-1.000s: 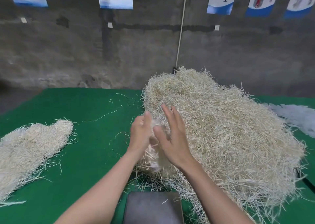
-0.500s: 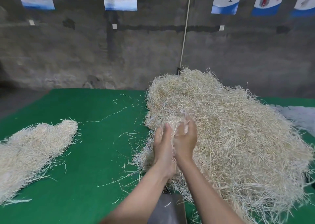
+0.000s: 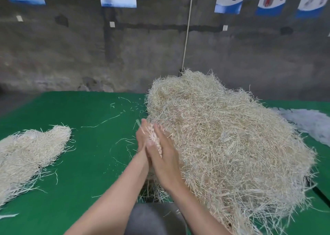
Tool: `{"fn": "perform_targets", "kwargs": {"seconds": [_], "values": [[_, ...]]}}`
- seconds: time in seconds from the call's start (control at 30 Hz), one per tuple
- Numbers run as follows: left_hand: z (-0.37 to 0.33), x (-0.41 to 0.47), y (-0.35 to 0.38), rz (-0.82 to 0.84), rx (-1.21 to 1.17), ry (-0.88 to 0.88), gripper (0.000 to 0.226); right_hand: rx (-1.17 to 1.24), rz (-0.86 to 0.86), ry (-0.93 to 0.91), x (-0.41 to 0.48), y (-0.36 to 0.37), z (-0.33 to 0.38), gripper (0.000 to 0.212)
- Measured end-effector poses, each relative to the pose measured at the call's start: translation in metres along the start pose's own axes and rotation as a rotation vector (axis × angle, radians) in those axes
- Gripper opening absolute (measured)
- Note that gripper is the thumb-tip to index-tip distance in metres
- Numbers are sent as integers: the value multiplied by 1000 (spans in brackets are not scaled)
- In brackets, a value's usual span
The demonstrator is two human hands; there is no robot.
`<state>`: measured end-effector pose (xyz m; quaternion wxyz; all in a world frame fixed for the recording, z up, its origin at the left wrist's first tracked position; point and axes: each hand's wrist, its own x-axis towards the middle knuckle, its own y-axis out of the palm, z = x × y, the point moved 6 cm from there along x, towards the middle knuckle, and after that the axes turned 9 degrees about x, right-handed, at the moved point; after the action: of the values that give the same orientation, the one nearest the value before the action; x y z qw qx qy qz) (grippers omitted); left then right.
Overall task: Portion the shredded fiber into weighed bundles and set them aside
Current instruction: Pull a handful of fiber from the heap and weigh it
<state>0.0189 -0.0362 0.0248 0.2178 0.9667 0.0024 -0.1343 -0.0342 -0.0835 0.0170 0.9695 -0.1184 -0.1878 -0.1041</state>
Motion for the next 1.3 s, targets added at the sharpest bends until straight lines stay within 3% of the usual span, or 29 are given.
{"fn": "perform_targets", "kwargs": {"seconds": [0.1, 0.27, 0.33, 0.4, 0.5, 0.57, 0.67, 0.77, 0.9, 0.97, 1.07, 1.13, 1.23, 1.3], "values": [[16, -4, 13, 67, 251, 63, 23, 321, -137, 286, 33, -24, -7, 61], [11, -3, 13, 140, 166, 182, 79, 496, -423, 387, 58, -70, -4, 62], [35, -17, 18, 252, 218, 85, 95, 620, -580, 416, 67, -81, -12, 67], [54, -25, 28, 326, 32, -100, 100, 699, -622, 450, 65, -79, -18, 62], [42, -2, 24, 209, -196, -199, 74, 467, -411, 447, 24, -51, -30, 28], [48, 16, 6, 26, -113, -233, 43, 202, -331, 267, 4, -42, -26, 15], [74, 10, -11, -71, 15, -343, 39, -181, -320, -26, 19, -44, -1, 32], [53, 7, -1, 15, 199, -157, 29, -271, -107, -39, 47, -54, 2, 54], [9, 13, -1, 120, 276, 34, 23, -163, 113, -126, 16, -25, -10, 47], [13, 13, -5, 159, 301, 34, 26, -153, 157, -112, 16, -7, -7, 49], [16, 7, 3, 95, 419, 122, 32, 42, 107, 152, 44, -29, -5, 54], [2, 5, 12, 23, 437, 239, 34, 254, 57, 242, 45, -37, -9, 44], [-24, 9, 6, -217, 457, 490, 34, 314, -183, 278, 19, -29, -20, 39], [-27, 3, 6, -216, 523, 579, 34, 397, -332, 340, 20, -34, -32, 38]]}}
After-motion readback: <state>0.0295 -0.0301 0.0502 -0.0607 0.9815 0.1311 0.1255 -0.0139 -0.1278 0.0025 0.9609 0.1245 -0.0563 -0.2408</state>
